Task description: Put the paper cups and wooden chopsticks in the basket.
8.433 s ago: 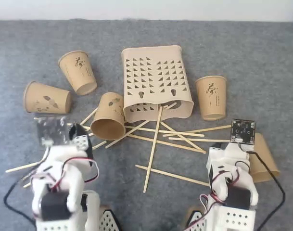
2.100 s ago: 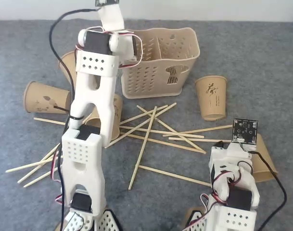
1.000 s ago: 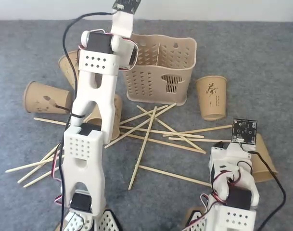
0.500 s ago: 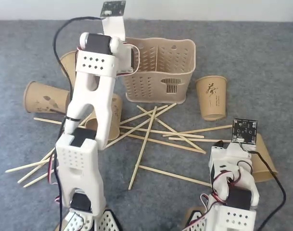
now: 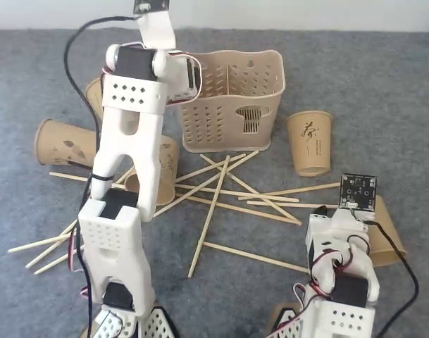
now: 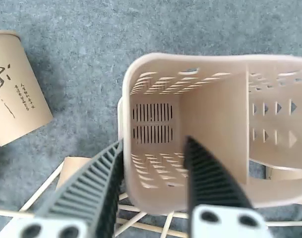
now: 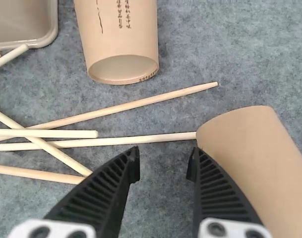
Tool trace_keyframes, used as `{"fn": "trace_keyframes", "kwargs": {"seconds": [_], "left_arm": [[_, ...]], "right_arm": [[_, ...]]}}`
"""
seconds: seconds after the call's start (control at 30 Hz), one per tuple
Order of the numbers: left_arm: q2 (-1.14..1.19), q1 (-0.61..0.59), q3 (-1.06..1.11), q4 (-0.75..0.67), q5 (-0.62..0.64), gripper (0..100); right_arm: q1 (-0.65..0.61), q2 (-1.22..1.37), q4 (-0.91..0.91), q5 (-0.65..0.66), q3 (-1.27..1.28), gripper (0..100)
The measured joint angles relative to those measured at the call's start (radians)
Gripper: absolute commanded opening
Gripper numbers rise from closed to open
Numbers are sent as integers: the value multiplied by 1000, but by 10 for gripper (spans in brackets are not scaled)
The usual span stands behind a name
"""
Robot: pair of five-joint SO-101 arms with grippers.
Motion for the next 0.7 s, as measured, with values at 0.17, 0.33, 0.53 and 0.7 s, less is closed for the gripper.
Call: {"fn": "trace_keyframes", "kwargs": {"seconds": [0.17, 0.33, 0.53, 0.7], "left_arm": [[-66, 0, 6, 0, 0, 209], [-278, 0, 141, 2, 0, 209], [-589, -3, 456, 2, -3, 209], [-841, -84, 700, 2, -11, 209]], "right_arm": [[0, 0, 0, 0, 0, 163], [0, 0, 0, 0, 0, 162], [6, 0, 0, 0, 0, 162], [66, 0, 29, 0, 0, 162]]}}
